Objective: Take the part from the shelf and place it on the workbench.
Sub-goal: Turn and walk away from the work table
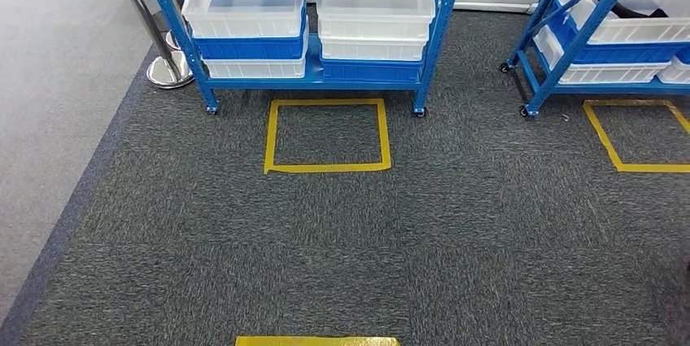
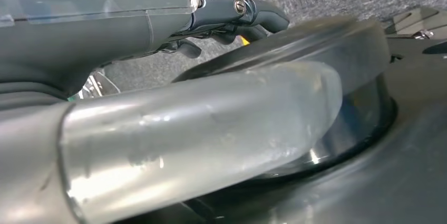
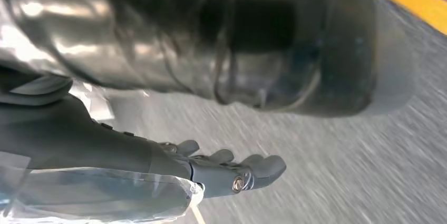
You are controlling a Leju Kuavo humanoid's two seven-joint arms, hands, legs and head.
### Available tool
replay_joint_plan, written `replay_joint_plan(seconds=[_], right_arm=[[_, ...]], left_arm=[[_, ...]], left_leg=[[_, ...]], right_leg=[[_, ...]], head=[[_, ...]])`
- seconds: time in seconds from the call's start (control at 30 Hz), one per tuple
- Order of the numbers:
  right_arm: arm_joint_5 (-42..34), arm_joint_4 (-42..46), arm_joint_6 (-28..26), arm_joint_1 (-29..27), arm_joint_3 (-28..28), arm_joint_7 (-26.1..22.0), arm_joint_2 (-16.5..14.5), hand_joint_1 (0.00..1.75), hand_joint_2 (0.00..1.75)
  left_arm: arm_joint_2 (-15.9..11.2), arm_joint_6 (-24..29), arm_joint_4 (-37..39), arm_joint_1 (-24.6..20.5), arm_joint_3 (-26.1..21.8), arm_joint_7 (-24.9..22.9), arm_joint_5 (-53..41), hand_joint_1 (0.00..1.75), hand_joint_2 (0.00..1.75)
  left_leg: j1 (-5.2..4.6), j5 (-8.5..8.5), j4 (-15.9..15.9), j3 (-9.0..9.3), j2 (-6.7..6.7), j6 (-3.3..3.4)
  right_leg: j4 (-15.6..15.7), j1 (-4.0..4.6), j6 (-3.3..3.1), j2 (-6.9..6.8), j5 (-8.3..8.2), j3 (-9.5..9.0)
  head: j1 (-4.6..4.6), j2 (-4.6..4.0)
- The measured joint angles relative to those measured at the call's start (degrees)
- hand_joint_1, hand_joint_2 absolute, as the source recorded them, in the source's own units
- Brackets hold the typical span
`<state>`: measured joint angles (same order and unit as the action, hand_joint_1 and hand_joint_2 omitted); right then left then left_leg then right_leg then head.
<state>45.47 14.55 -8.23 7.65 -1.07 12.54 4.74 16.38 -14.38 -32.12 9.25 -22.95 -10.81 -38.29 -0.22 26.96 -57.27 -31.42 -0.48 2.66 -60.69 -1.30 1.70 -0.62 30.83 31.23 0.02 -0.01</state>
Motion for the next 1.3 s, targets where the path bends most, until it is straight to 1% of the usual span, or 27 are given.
replay_joint_plan(seconds=[0.03, 0.1, 0.13, 0.17, 0.2, 0.27, 0.3, 0.33, 0.43, 0.5, 0.53, 0.6, 0.63, 0.67, 0.7, 0.73, 0.77, 0.8, 0.83, 0.97, 1.0, 1.07, 1.13, 1.17, 1.23, 1.27, 1.3], right_arm=[[-0.4, -0.5, 0.1, -0.9, -0.7, 0.5, 0.0, 0.0, 1.75], [-1.2, -1.4, 0.7, -2.7, -2.0, 1.5, -0.1, 0.0, 1.75], [-1.7, -1.8, 1.2, -3.6, -2.6, 2.1, -0.3, 0.0, 1.75], [-2.4, -2.2, 1.6, -4.4, -3.2, 2.6, -0.6, 0.0, 1.75], [-3.2, -2.4, 2.0, -4.9, -3.8, 3.1, -1.0, 0.0, 1.75], [-4.8, -2.8, 2.4, -5.5, -5.2, 4.1, -1.8, 0.0, 1.75], [-5.7, -2.9, 2.6, -5.5, -6.0, 4.5, -2.2, 0.0, 1.75], [-6.3, -3.0, 2.9, -5.6, -6.9, 4.8, -2.6, 0.0, 1.75], [-7.4, -3.3, 3.5, -5.8, -9.3, 5.6, -3.9, 0.0, 1.75], [-7.6, -3.4, 3.7, -5.9, -10.2, 6.1, -4.6, 0.0, 1.75], [-7.7, -3.5, 3.7, -6.0, -10.5, 6.2, -4.9, 0.0, 1.75], [-7.8, -3.6, 3.8, -6.1, -11.1, 6.5, -5.3, 0.0, 1.75], [-8.0, -3.7, 3.7, -6.1, -11.4, 6.8, -5.5, 0.0, 1.75], [-8.2, -3.7, 3.4, -6.1, -11.7, 7.4, -5.8, 0.0, 1.75], [-8.3, -3.7, 2.9, -6.1, -12.0, 8.0, -6.2, 0.0, 1.75], [-8.4, -3.7, 2.2, -6.1, -12.3, 8.8, -6.6, 0.0, 1.75], [-8.4, -3.7, 1.5, -6.1, -12.5, 9.4, -7.1, 0.0, 1.75], [-8.4, -3.8, 1.0, -6.1, -12.7, 9.8, -7.7, 0.0, 1.75], [-8.4, -3.8, 0.8, -6.1, -12.8, 10.0, -8.0, 0.0, 1.75], [-8.3, -3.8, 0.7, -5.8, -13.1, 10.2, -9.2, 0.0, 1.75], [-8.3, -3.8, 0.8, -5.8, -13.2, 10.1, -9.3, 0.0, 1.75], [-8.3, -3.8, 1.0, -5.8, -13.4, 9.6, -9.6, 0.0, 1.75], [-8.3, -3.8, 1.1, -5.8, -13.5, 9.0, -9.8, 0.0, 1.75], [-8.3, -3.8, 1.1, -5.8, -13.5, 8.9, -9.8, 0.0, 1.75], [-8.3, -3.8, 1.1, -5.8, -13.6, 8.9, -9.8, 0.0, 1.75], [-8.3, -3.8, 1.1, -5.8, -13.6, 8.7, -9.8, 0.0, 1.75], [-8.3, -3.8, 1.1, -5.9, -13.7, 8.5, -9.8, 0.0, 1.75]], left_arm=[[0.1, -0.2, -0.5, 0.3, 0.1, -0.4, 0.3, 0.0, 0.0], [0.3, -0.6, -1.5, 0.9, 0.3, -1.3, 0.7, 0.0, 0.0], [0.5, -0.7, -2.1, 1.2, 0.3, -1.7, 0.9, 0.0, 0.0], [0.7, -0.9, -2.8, 1.6, 0.3, -2.2, 1.0, 0.0, 0.0], [0.9, -1.0, -3.5, 2.0, 0.4, -2.6, 1.1, 0.0, 0.0], [1.3, -1.2, -4.8, 2.7, 0.4, -3.3, 1.1, 0.0, 0.0], [1.5, -1.3, -5.3, 3.0, 0.4, -3.6, 1.1, 0.0, 0.0], [1.6, -1.3, -5.9, 3.2, 0.4, -3.8, 1.0, 0.0, 0.0], [1.8, -1.4, -7.2, 3.6, 0.4, -4.3, 0.9, 0.0, 0.0], [1.9, -1.5, -7.8, 3.9, 0.5, -4.3, 0.8, 0.0, 0.0], [2.0, -1.5, -8.0, 4.0, 0.6, -4.3, 0.8, 0.0, 0.0], [2.0, -1.6, -8.4, 4.2, 0.7, -4.3, 0.8, 0.0, 0.0], [2.0, -1.6, -8.6, 4.2, 0.8, -4.3, 0.7, 0.0, 0.0], [2.0, -1.6, -8.8, 4.2, 0.8, -4.3, 0.6, 0.0, 0.0], [2.0, -1.7, -9.0, 4.2, 0.8, -4.4, 0.5, 0.0, 0.0], [2.0, -1.7, -9.1, 4.2, 0.8, -4.6, 0.4, 0.0, 0.0], [2.0, -1.6, -9.1, 4.3, 0.8, -4.7, 0.2, 0.0, 0.0], [2.0, -1.6, -9.1, 4.3, 0.8, -4.8, 0.1, 0.0, 0.0], [2.0, -1.6, -9.1, 4.4, 0.8, -4.9, 0.1, 0.0, 0.0], [2.2, -1.6, -9.2, 4.5, 0.8, -5.0, 0.1, 0.0, 0.0], [2.3, -1.5, -9.2, 4.5, 0.8, -5.0, 0.1, 0.0, 0.0], [2.4, -1.4, -9.2, 4.5, 0.8, -5.0, 0.0, 0.0, 0.0], [2.5, -1.2, -9.2, 4.5, 0.8, -5.0, -0.1, 0.0, 0.0], [2.5, -1.1, -9.2, 4.5, 0.8, -4.9, -0.1, 0.0, 0.0], [2.5, -1.1, -9.2, 4.5, 0.8, -4.9, -0.1, 0.0, 0.0], [2.5, -1.0, -9.2, 4.5, 0.8, -4.9, -0.2, 0.0, 0.0], [2.5, -0.9, -9.1, 4.5, 0.8, -4.7, -0.2, 0.0, 0.0]], left_leg=[[0.06, -0.01, 0.4, 0.48, 0.07, 0.33], [-0.11, 0.36, 0.6, 0.92, 0.12, 0.9], [-0.16, 0.62, 0.6, 1.15, 0.09, 1.03], [-0.19, 0.91, 0.6, 1.47, 0.02, 1.06], [-0.18, 1.26, 0.6, 1.91, -0.04, 0.97], [-0.27, 2.19, 0.3, 2.77, -0.05, 0.46], [-0.39, 2.77, 0.1, 3.03, -0.02, 0.1], [-0.51, 3.28, -0.1, 3.18, 0.03, -0.24], [-0.59, 4.18, -0.3, 3.61, 0.08, -1.06], [-0.48, 5.52, -2.5, 3.09, 0.12, -1.8], [-0.34, 6.91, -5.3, 1.8, 0.13, -2.19], [-0.16, 9.94, -13.1, -2.51, 0.15, -2.86], [-0.11, 10.41, -15.9, -4.36, 0.15, -3.05], [-0.09, 9.65, -16.8, -5.25, 0.15, -3.15], [-0.05, 7.68, -15.4, -5.09, 0.16, -3.18], [0.02, 4.89, -12.1, -4.04, 0.19, -3.15], [0.03, 2.76, -8.7, -2.78, 0.25, -3.1], [-0.05, 1.41, -5.7, -1.56, 0.3, -2.94], [-0.15, 1.1, -3.7, -0.75, 0.34, -2.59], [-0.15, 2.25, -1.5, 0.65, 0.07, -0.65], [-0.11, 2.38, -1.1, 1.36, 0.02, -0.21], [-0.17, 2.81, -0.8, 2.4, 0.07, 0.45], [-0.29, 3.19, -0.8, 2.74, 0.08, 0.75], [-0.33, 3.28, -0.8, 2.82, 0.08, 0.8], [-0.34, 3.33, -0.8, 2.86, 0.08, 0.81], [-0.38, 3.52, -0.8, 3.08, 0.05, 0.84], [-0.46, 4.03, -0.8, 3.77, -0.02, 0.85]], right_leg=[[-2.5, -0.05, 0.11, 0.19, 1.22, 1.25], [-9.5, -0.01, 0.27, 0.41, 4.01, 5.44], [-12.2, -0.02, 0.37, 0.44, 4.49, 7.26], [-13.1, -0.05, 0.46, 0.46, 3.86, 8.22], [-11.7, -0.11, 0.53, 0.46, 2.12, 8.0], [-4.8, -0.22, 0.51, 0.46, -2.14, 5.11], [-1.7, -0.19, 0.33, 0.5, -3.28, 3.7], [0.2, -0.11, 0.07, 0.54, -3.59, 2.79], [1.0, -0.05, -0.94, 0.56, -2.82, 2.12], [1.3, -0.31, -1.65, 0.43, -2.53, 1.41], [1.4, -0.42, -1.93, 0.33, -2.33, 1.02], [1.5, -0.46, -2.21, 0.21, -1.7, 0.42], [1.4, -0.49, -2.21, 0.22, -1.32, 0.02], [1.4, -0.53, -2.14, 0.25, -0.9, -0.49], [1.4, -0.6, -2.02, 0.3, -0.44, -1.16], [1.4, -0.67, -1.85, 0.37, 0.07, -1.88], [1.5, -0.66, -1.59, 0.42, 0.55, -2.48], [1.6, -0.6, -1.26, 0.49, 0.95, -2.9], [1.6, -0.5, -0.94, 0.54, 1.23, -3.08], [0.5, -0.34, 0.27, 0.45, 1.3, -3.43], [-1.0, -0.39, 0.39, 0.46, 1.88, -2.77], [-6.9, -0.29, 0.43, 0.52, 4.41, 0.76], [-12.1, -0.14, 0.51, 0.53, 6.52, 4.32], [-13.2, -0.11, 0.55, 0.53, 6.92, 5.14], [-13.6, -0.09, 0.55, 0.53, 7.02, 5.44], [-14.2, -0.03, 0.49, 0.53, 6.85, 6.23], [-13.0, 0.16, 0.19, 0.54, 5.1, 6.72]], head=[[0.02, 0.01], [0.02, 0.01], [0.03, 0.01], [0.03, 0.0], [0.04, 0.0], [0.04, 0.0], [0.02, 0.01], [0.03, 0.01], [0.01, 0.0], [-0.04, 0.01], [-0.08, 0.0], [-0.13, 0.0], [-0.12, -0.01], [-0.12, -0.01], [-0.12, -0.01], [-0.11, -0.01], [-0.11, -0.01], [-0.13, -0.01], [-0.15, 0.0], [-0.21, -0.01], [-0.18, -0.01], [-0.13, -0.01], [-0.12, -0.01], [-0.12, -0.01], [-0.12, -0.01], [-0.12, -0.01], [-0.11, -0.01]])
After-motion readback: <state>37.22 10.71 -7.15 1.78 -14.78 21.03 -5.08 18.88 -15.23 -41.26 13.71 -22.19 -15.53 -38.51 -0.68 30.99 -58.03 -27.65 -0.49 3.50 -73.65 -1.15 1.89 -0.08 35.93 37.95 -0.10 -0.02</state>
